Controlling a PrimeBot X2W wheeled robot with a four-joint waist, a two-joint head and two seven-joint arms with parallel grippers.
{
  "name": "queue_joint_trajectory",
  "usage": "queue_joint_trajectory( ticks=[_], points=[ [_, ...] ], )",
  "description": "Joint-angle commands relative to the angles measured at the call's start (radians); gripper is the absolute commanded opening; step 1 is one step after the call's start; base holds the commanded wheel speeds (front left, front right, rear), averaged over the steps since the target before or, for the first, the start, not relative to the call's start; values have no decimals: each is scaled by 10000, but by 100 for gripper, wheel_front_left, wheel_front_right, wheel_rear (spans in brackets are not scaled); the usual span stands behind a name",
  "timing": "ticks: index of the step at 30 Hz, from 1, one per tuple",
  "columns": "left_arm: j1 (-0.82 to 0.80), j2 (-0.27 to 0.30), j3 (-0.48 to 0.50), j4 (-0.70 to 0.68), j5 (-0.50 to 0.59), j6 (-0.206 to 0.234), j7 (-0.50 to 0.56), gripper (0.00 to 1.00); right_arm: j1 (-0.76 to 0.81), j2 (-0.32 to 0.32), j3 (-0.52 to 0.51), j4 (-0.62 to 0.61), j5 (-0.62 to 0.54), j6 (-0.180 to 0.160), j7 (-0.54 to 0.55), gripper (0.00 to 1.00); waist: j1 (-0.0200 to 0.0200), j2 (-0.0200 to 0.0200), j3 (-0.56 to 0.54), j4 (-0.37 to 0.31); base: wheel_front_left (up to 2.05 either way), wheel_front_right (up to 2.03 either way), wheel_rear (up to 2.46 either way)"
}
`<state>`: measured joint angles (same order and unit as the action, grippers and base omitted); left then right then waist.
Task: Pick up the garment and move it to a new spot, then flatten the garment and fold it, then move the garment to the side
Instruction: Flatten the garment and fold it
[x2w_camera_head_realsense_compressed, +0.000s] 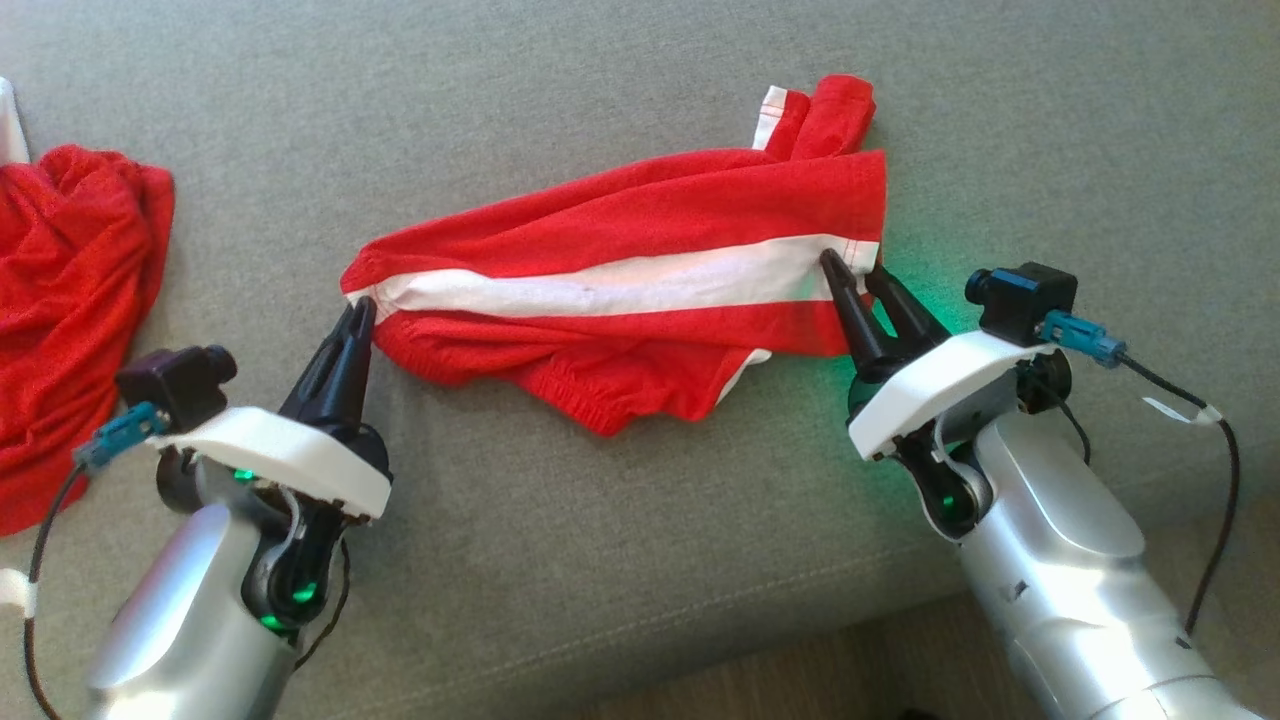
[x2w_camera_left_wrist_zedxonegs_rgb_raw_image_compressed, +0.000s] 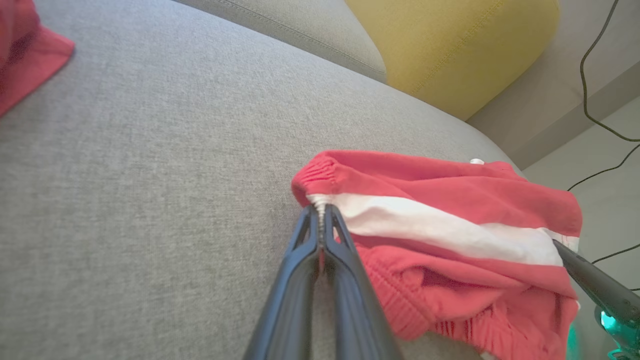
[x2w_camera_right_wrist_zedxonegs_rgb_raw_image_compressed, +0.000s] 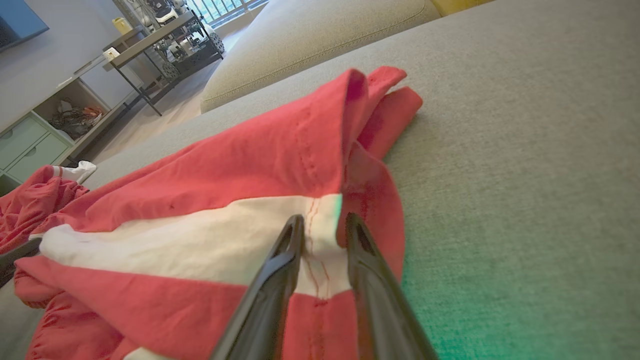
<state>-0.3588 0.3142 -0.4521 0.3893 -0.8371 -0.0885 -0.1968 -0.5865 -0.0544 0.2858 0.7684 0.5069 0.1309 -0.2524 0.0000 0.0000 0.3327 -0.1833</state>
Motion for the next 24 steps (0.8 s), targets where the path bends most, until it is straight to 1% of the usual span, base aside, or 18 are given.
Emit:
queue_joint_trajectory(
  ticks=[1, 2, 3, 4, 5, 9, 13, 20, 24],
  points=[
    [-419, 198, 325, -202, 53, -10, -140, 0, -123, 41, 96, -269, -94, -2, -94, 40, 0, 0, -31, -15, 0, 0, 0],
    [-418, 193, 326, -177, 48, -15, -156, 0, -83, 41, 91, -280, -127, -2, -94, 29, 0, 0, -56, -22, 0, 0, 0],
    [-413, 186, 324, -152, 47, -18, -172, 0, -43, 41, 76, -302, -142, -2, -94, 22, 0, 0, -87, -29, 0, 0, 0],
    [-407, 175, 319, -129, 45, -22, -186, 0, -1, 42, 45, -327, -174, -2, -94, 3, 0, 0, -119, -37, 0, 0, 0],
    [-398, 165, 314, -107, 44, -25, -201, 0, 48, 42, 18, -347, -224, -2, -94, 0, 0, 0, -159, -47, 0, 0, 0],
    [-355, 173, 294, -61, 138, -37, -302, 0, 247, 42, -252, -545, -645, -2, -94, 0, 0, 0, -355, -83, 0, 0, 0],
    [-275, 216, 320, -278, 308, -46, -432, 0, 505, 42, -760, -1090, -1222, -2, -94, 0, 0, 0, -576, -129, 0, 0, 0],
    [-17, 172, 401, -1598, 408, -210, -587, 0, 1051, 42, -2341, -3049, -2830, -2, -94, 0, 0, 0, -949, -180, 0, 0, 0],
    [268, 186, 389, -2305, 342, -259, -606, 0, 1476, 42, -2739, -3968, -3246, -2, -70, 0, 0, 0, -1137, -185, 0, 0, 0]
  ],
)
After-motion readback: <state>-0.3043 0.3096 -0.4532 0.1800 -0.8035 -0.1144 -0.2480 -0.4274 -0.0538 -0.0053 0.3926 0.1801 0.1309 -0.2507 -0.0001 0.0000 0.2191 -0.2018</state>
